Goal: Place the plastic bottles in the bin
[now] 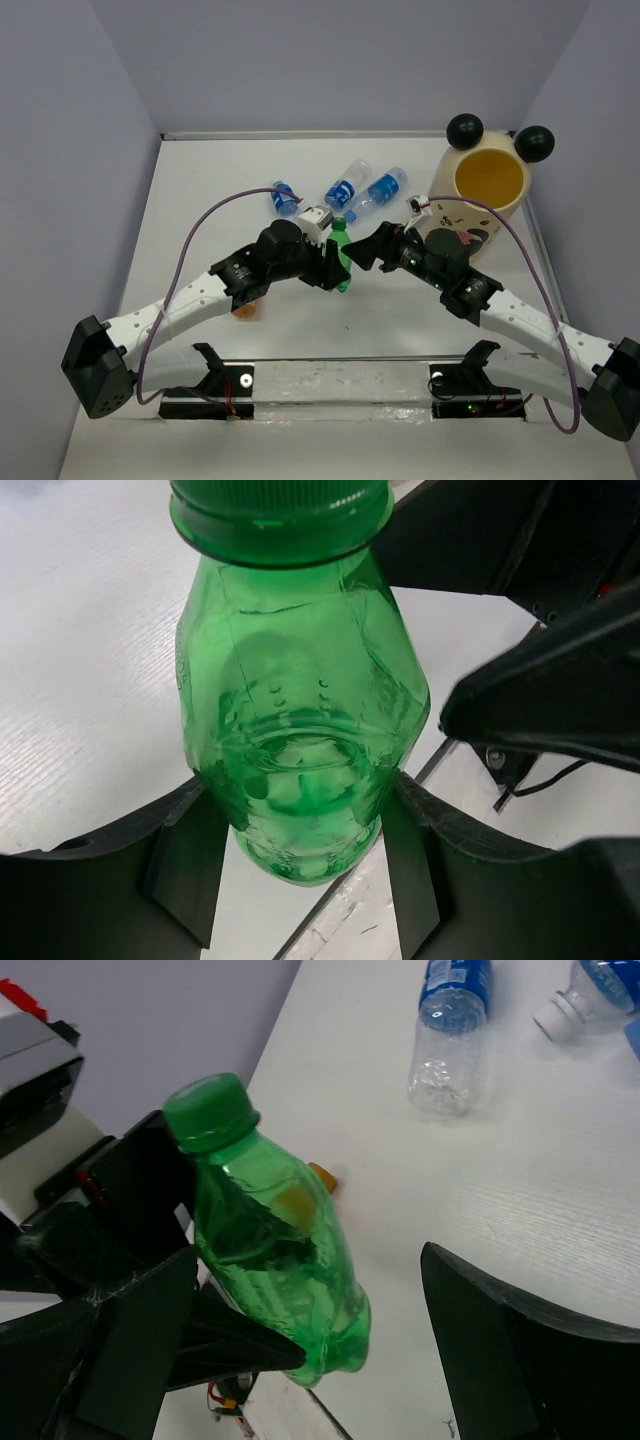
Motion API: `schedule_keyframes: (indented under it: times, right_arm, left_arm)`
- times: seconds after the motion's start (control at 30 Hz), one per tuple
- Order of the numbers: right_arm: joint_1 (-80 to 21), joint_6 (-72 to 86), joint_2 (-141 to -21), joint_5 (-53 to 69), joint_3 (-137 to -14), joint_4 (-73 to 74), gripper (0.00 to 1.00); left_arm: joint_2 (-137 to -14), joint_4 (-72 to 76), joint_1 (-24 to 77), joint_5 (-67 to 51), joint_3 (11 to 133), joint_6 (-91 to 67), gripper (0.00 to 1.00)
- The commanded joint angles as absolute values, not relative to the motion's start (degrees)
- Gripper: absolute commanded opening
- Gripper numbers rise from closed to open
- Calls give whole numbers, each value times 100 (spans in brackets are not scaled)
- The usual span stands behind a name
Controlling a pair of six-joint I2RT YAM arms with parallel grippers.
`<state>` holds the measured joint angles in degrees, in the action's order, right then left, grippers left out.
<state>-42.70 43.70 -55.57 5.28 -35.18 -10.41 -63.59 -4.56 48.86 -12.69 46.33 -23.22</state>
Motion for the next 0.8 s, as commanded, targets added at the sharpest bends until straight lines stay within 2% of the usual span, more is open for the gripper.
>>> schedule_keyframes:
  times: [0.0,0.2,0.33,0.5,0.6,0.63,0.67,0.7,0.77]
  right_arm:
    - [-4412,4175,-5370,782,-3726,-1337,99]
    - [-4412,3973,-5177,695,-3858,-1072,99]
    - [-4412,3867,-5606,623,-4095,-888,99]
    - [-4412,3815,-6134,817,-4429,-914,92]
    - [-4412,3762,-6109,643,-4535,-967,66]
    - [-4412,3744,-6039,546,-4535,-958,45]
    - [-4412,3692,-5960,249,-4544,-932,36]
    - [-4412,3639,-5785,72,-4561,-766,24]
    - [-4412,3420,-5600,-620,-4762,-476,17]
  left_arm:
    - [-6355,97,5071,-1459,4562,-2364,37]
    - [-6284,9,5089,-1528,4562,-2242,36]
    - [-6275,9,5300,-1617,4693,-2057,36]
    - [-6416,-184,5467,-1696,4843,-1890,36]
    - [-6443,-237,5493,-1565,4878,-1907,38]
    - [-6416,-237,5484,-1512,4878,-1925,40]
    - [-6338,-229,5493,-1399,4878,-1977,42]
    - [-6285,-220,5484,-1302,4869,-2004,54]
    - [-6110,-167,5484,-1056,4817,-2144,71]
